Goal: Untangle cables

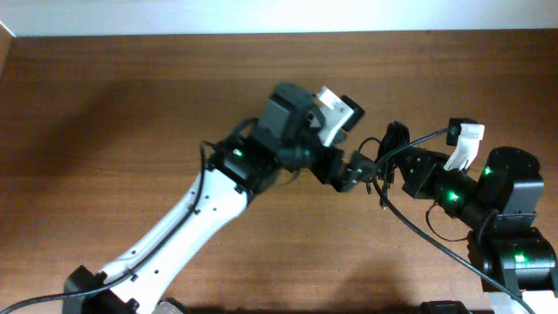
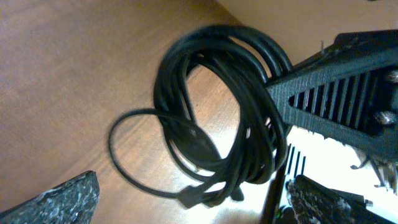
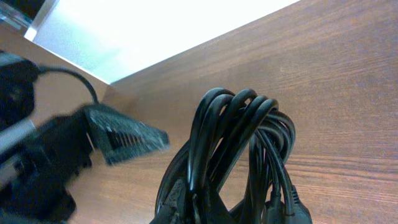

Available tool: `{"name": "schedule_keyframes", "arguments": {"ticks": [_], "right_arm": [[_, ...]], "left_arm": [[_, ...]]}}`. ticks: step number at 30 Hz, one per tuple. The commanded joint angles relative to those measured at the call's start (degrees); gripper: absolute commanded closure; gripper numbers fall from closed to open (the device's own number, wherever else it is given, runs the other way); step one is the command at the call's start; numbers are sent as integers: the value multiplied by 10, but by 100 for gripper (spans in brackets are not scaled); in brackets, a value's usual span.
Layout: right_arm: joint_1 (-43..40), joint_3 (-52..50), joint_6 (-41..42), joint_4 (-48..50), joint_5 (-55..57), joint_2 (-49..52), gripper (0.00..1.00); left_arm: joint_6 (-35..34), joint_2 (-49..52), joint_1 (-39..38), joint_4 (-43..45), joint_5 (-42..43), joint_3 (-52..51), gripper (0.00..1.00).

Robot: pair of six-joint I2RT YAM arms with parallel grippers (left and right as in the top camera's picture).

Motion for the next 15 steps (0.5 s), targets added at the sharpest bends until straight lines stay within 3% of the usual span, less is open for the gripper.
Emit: {"name": "schedule_keyframes", "arguments": {"ticks": [1, 4, 8, 9, 11, 15], "right_arm": [[-2, 5, 5, 13, 9, -3, 96], [-2, 5, 5, 13, 12, -3, 96], [-2, 5, 5, 12, 11, -3, 96], [-2, 5, 4, 13, 2, -3, 96], [-2, 5, 4, 13, -7, -3, 96], [-1, 5, 4, 13, -11, -3, 96]], "left_arm": [[-111, -15, -43, 2, -97, 10, 1], [-150, -14, -55, 10, -110, 10, 1], [-150, -12, -55, 17, -124, 10, 20], [-150, -8, -55, 14, -154, 10, 29], [-150, -4, -55, 14, -163, 10, 34], [-150, 1, -83, 31, -163, 10, 31]]}}
